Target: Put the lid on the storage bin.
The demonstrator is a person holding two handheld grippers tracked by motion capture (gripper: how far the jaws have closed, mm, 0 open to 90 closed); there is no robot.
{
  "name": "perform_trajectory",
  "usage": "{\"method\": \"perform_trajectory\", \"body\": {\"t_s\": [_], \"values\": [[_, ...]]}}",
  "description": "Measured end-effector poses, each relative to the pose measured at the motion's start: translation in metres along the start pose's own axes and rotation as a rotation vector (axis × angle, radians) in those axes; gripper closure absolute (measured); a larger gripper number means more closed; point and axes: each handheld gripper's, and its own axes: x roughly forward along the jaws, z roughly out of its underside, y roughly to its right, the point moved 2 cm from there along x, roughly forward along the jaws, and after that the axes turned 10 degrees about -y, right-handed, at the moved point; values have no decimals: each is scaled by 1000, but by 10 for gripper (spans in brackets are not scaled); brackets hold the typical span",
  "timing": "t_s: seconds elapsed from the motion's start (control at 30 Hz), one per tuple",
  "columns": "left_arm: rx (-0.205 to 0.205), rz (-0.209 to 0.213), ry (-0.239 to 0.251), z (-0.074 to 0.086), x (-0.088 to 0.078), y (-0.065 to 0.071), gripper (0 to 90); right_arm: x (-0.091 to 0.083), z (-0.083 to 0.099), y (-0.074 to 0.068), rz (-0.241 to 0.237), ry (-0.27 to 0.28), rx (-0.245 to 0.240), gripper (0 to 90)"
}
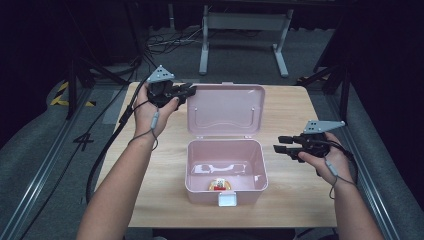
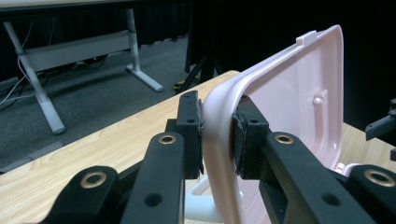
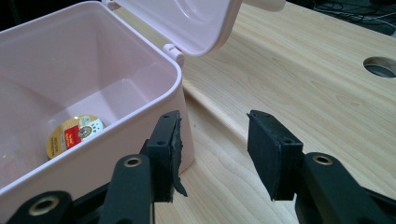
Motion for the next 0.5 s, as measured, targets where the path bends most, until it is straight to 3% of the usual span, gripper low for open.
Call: {"method": "perform_trajectory", "body": {"t_s": [0.23, 0.5], "values": [[8, 31, 14, 1, -12, 9, 729, -3, -4, -7, -4, -9, -23, 590], [41, 29, 28, 3, -23, 22, 707, -7, -6, -12, -9, -1, -30, 634]]}}
